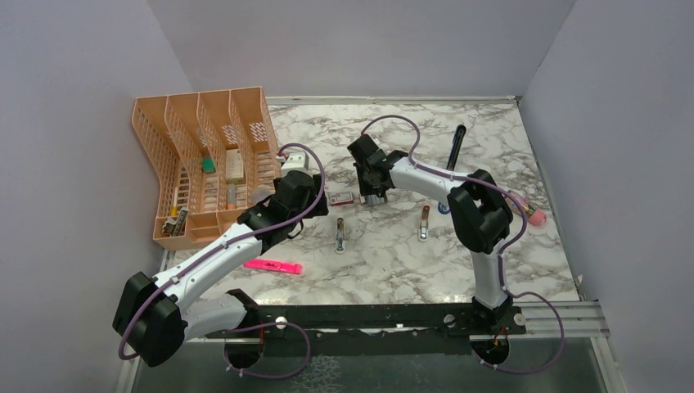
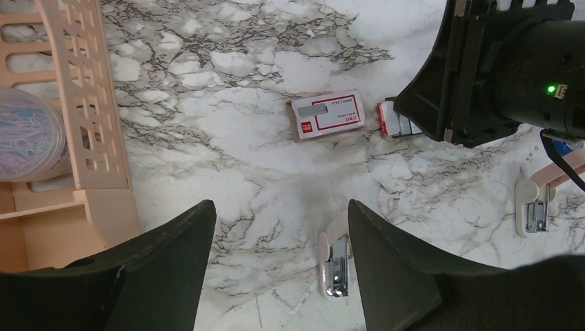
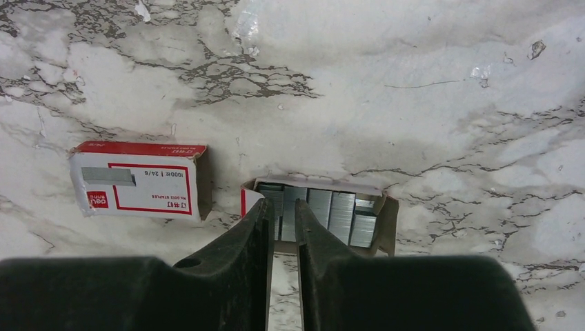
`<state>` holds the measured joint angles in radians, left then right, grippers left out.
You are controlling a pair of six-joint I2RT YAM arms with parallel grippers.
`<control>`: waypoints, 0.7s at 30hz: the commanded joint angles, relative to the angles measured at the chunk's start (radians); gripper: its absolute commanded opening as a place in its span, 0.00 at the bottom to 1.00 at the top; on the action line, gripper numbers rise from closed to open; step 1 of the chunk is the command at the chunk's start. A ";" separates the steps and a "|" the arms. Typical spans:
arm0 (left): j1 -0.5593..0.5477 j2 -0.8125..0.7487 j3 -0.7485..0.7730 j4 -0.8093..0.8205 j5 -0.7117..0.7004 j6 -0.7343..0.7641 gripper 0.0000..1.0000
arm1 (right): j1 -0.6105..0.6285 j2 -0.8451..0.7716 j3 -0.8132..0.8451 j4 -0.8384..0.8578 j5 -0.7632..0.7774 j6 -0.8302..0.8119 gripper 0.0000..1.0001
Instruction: Load the staples into the stapler
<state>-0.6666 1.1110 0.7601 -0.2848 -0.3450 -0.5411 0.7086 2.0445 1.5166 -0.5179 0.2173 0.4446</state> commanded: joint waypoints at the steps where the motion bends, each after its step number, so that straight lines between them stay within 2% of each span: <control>1: 0.006 -0.011 -0.010 0.019 -0.023 0.003 0.71 | 0.004 0.020 0.008 -0.013 0.012 0.003 0.24; 6: 0.006 -0.011 -0.010 0.019 -0.023 0.003 0.71 | 0.003 0.008 0.002 -0.013 0.030 0.013 0.27; 13: 0.006 -0.013 -0.009 0.017 -0.024 0.003 0.71 | 0.003 -0.031 -0.023 -0.006 0.105 0.052 0.23; 21: 0.006 -0.015 -0.012 0.015 -0.025 0.001 0.71 | 0.003 -0.013 -0.011 -0.018 0.075 0.041 0.23</control>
<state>-0.6666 1.1110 0.7555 -0.2852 -0.3454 -0.5411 0.7086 2.0457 1.5040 -0.5194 0.2760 0.4755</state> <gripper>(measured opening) 0.711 0.230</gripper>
